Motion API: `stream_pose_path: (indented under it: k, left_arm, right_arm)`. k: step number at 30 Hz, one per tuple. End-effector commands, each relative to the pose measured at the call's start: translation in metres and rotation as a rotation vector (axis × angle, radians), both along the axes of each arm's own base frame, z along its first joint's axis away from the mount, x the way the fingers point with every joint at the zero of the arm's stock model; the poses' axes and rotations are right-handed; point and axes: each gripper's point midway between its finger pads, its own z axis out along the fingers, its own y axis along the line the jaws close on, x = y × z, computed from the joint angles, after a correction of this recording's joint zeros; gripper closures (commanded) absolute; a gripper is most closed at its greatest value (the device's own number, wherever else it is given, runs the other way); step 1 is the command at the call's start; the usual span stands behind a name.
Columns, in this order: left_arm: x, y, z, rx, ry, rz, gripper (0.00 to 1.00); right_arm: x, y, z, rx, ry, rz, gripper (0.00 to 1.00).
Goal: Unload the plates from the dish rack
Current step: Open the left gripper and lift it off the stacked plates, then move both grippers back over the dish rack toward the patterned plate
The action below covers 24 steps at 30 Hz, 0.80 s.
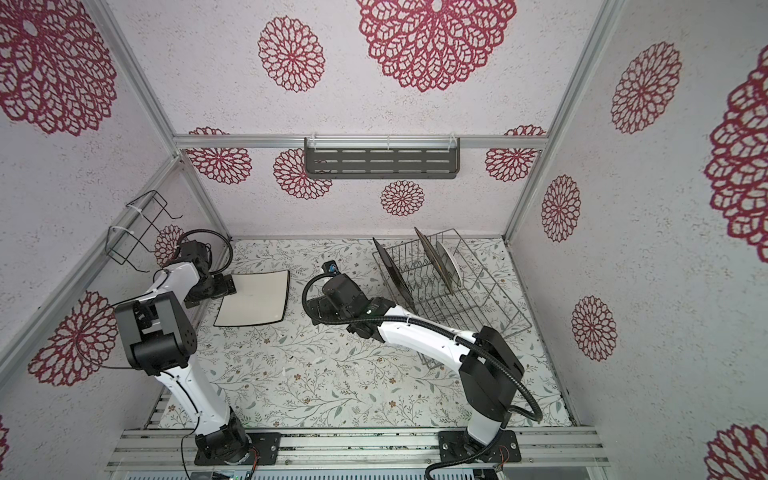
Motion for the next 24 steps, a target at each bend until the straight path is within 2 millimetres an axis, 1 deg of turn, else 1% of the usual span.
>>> stream_pose_path:
  k: [1,5,9,12,15,17,19,21,24]
  left_arm:
    - [-0.003,0.003,0.044,0.202,-0.043,0.044,0.01]
    - [-0.002,-0.014,0.072,0.254,-0.097,0.017,0.01]
    - [-0.005,-0.039,0.096,0.195,-0.181,-0.009,0.01]
    - [-0.012,-0.066,0.117,0.164,-0.252,-0.038,0.01]
    - [-0.018,-0.104,0.134,0.065,-0.346,-0.084,0.01]
    - [-0.024,-0.132,0.146,-0.021,-0.412,-0.107,0.0]
    - [-0.028,-0.153,0.158,-0.04,-0.469,-0.146,0.0]
    - [-0.034,-0.17,0.164,-0.054,-0.499,-0.171,0.0]
    - [-0.044,-0.195,0.165,-0.081,-0.51,-0.227,0.0]
  right_arm:
    - [0.008,-0.022,0.038,0.001,-0.064,-0.046,0.01]
    - [0.011,-0.039,0.041,-0.04,-0.066,-0.075,0.01]
    - [0.017,-0.062,0.048,-0.091,-0.093,-0.13,0.01]
    - [0.021,-0.079,0.056,-0.125,-0.099,-0.159,0.01]
    - [0.027,-0.099,0.064,-0.185,-0.112,-0.201,0.01]
    - [0.03,-0.113,0.07,-0.228,-0.127,-0.232,0.01]
    - [0.032,-0.122,0.076,-0.258,-0.132,-0.249,0.01]
    - [0.032,-0.13,0.083,-0.296,-0.128,-0.257,0.01]
    - [0.034,-0.143,0.087,-0.375,-0.105,-0.276,0.01]
